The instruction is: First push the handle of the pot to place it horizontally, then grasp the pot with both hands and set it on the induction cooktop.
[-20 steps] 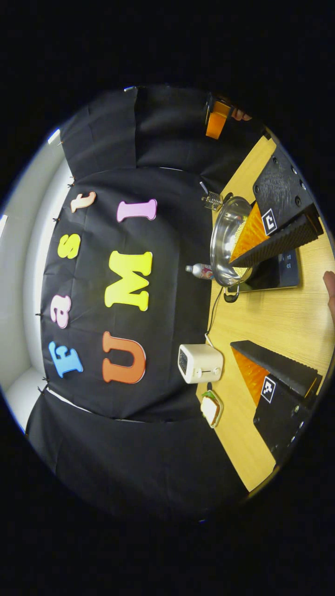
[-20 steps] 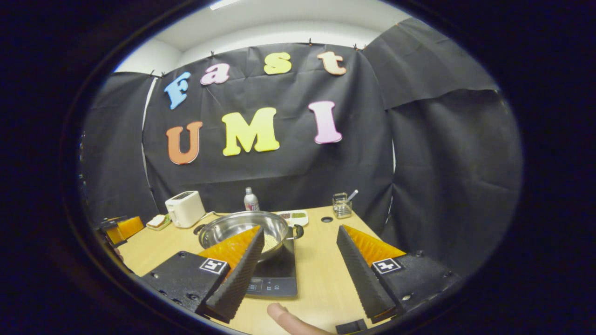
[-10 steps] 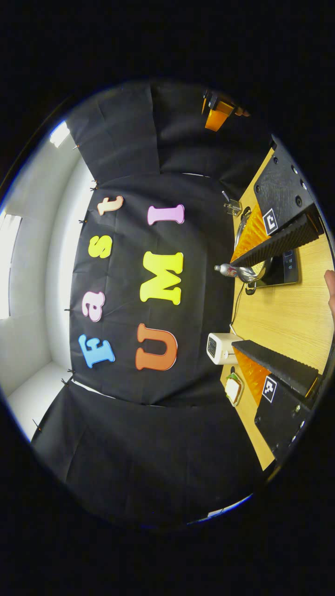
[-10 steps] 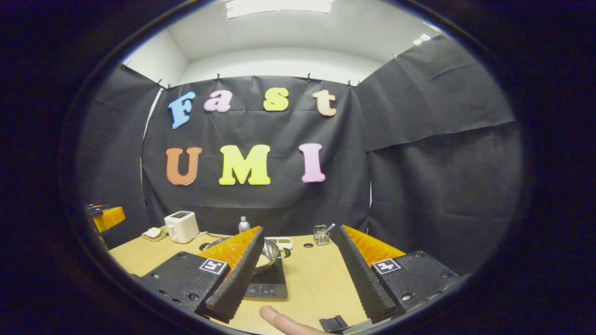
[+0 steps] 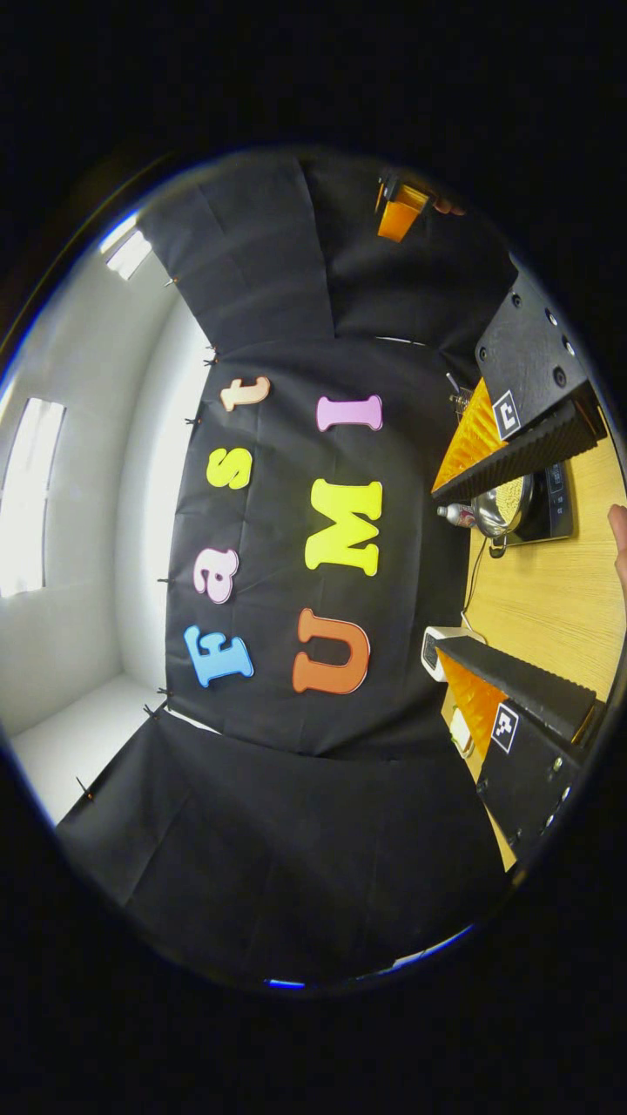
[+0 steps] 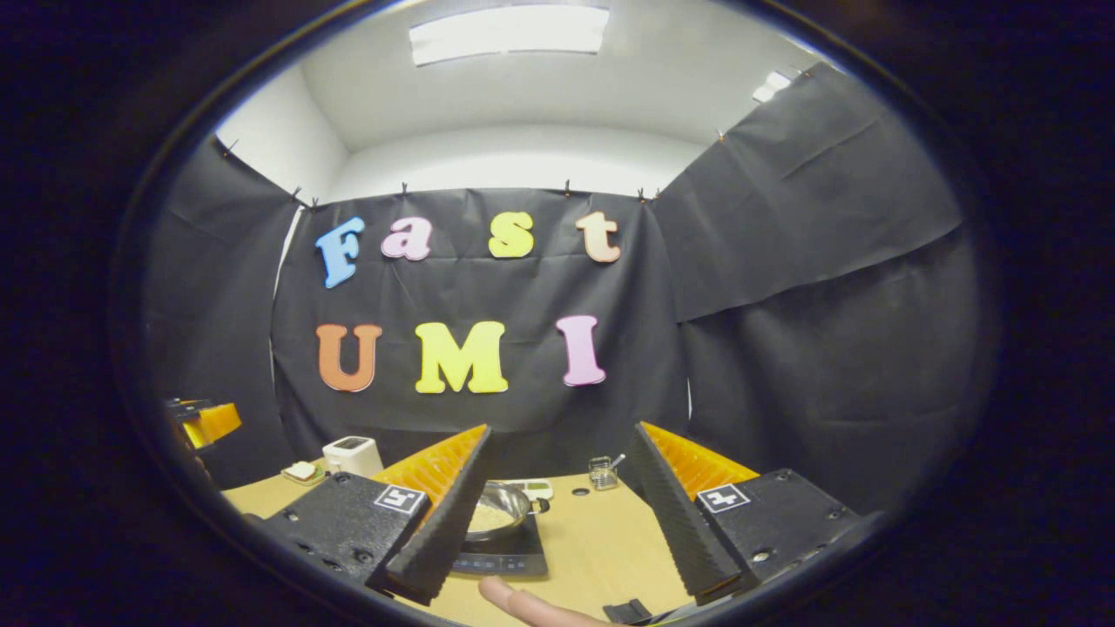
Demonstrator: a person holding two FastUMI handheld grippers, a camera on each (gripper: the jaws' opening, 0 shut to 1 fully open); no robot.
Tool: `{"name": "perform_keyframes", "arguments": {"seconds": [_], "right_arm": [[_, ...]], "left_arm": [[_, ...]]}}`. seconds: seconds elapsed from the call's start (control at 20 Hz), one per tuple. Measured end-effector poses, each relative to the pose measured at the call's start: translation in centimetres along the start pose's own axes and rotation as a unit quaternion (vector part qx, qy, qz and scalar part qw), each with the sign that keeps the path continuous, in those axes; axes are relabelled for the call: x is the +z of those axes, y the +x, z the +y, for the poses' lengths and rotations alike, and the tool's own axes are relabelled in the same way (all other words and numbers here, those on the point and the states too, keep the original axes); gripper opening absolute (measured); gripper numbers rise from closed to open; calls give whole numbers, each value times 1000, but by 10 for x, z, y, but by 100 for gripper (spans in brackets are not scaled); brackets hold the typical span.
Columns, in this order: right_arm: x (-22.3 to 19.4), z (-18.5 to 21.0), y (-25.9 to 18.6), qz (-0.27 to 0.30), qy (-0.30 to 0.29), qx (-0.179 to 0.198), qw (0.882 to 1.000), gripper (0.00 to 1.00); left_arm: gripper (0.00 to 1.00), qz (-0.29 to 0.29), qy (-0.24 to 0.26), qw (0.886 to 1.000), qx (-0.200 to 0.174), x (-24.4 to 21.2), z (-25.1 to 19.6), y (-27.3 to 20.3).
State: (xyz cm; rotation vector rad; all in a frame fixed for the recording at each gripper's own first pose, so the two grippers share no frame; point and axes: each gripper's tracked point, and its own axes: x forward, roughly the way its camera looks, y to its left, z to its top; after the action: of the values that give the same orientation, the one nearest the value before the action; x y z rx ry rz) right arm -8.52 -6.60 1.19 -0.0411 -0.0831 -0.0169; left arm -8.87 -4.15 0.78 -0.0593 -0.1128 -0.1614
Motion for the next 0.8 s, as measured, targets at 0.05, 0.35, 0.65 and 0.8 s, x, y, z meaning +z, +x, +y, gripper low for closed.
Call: {"name": "perform_keyframes", "arguments": {"seconds": [0.05, 0.35, 0.65, 0.8], "right_arm": [[0, -1, -1, -4, -1, -2, 1000, 96], [-15, -7, 8, 15, 2, -14, 1000, 96], [-27, -11, 14, 35, 3, -9, 999, 98], [-29, -11, 14, 38, 2, -6, 999, 98]], "left_arm": [[93, 4, 4, 1000, 2, -3, 0, -1], [94, 15, 6, 1000, 8, -9, 3, 5], [93, 30, 11, 999, 18, -17, 8, 9], [93, 35, 14, 999, 19, -18, 8, 9]]}}
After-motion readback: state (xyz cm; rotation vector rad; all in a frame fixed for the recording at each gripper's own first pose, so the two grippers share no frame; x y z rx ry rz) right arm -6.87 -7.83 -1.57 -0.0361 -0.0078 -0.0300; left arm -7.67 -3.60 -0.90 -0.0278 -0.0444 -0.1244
